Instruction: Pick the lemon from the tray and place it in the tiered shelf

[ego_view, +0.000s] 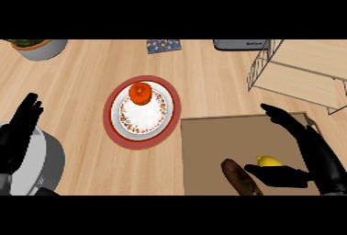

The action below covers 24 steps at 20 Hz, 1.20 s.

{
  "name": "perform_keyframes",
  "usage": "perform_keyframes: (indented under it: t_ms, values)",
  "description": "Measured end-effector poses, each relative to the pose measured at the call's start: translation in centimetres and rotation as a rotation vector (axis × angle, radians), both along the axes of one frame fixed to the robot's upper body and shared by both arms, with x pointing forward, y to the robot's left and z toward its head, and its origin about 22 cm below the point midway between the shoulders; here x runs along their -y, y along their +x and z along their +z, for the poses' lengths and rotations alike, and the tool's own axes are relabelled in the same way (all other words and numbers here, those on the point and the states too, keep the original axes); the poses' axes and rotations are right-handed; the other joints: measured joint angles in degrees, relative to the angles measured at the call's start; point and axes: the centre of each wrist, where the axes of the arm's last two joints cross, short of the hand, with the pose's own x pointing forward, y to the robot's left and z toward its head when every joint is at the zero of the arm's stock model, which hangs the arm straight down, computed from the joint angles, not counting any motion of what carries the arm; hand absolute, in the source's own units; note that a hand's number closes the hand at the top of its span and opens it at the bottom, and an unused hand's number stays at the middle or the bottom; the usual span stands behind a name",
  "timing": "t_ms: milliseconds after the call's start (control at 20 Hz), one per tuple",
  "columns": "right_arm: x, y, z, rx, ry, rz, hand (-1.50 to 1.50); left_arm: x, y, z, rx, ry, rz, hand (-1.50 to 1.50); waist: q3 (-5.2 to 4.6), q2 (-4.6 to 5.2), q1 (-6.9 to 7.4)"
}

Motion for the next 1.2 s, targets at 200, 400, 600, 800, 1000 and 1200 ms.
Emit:
perform_keyframes:
  t_ms: [200, 400, 600, 800, 1000, 1200]
  values:
    - [0.6, -0.3, 2.7, -0.075, -0.209, 0.003, -1.50, 0.2, 0.1, 0.1, 0.002, -0.002, -0.013, 0.00, -0.05, 0.08, 0.37]
    - [0.5, -0.7, 4.4, -0.210, -0.391, 0.086, -1.50, 0.6, 0.5, 0.4, 0.003, -0.001, -0.025, 0.00, -0.09, 0.37, 1.19]
    - [0.7, -0.8, 5.2, -0.358, -0.560, 0.195, -1.50, 1.0, 0.9, 0.5, 0.004, -0.001, -0.035, 0.00, -0.10, 0.65, 1.80]
    - [0.3, -0.6, 5.4, -0.429, -0.652, 0.279, -1.50, 0.9, 1.0, 0.5, 0.007, 0.000, -0.037, 0.00, -0.01, 0.65, 2.23]
    - [0.2, 0.1, 5.7, -0.461, -0.718, 0.323, -1.50, 1.3, 1.3, 0.4, 0.000, 0.000, -0.046, 0.00, 0.01, 0.65, 2.22]
    - [0.4, 1.1, 5.1, -0.494, -0.752, 0.343, -1.50, 1.5, 1.6, 0.3, -0.006, -0.010, -0.037, 0.00, 0.06, 0.62, 2.05]
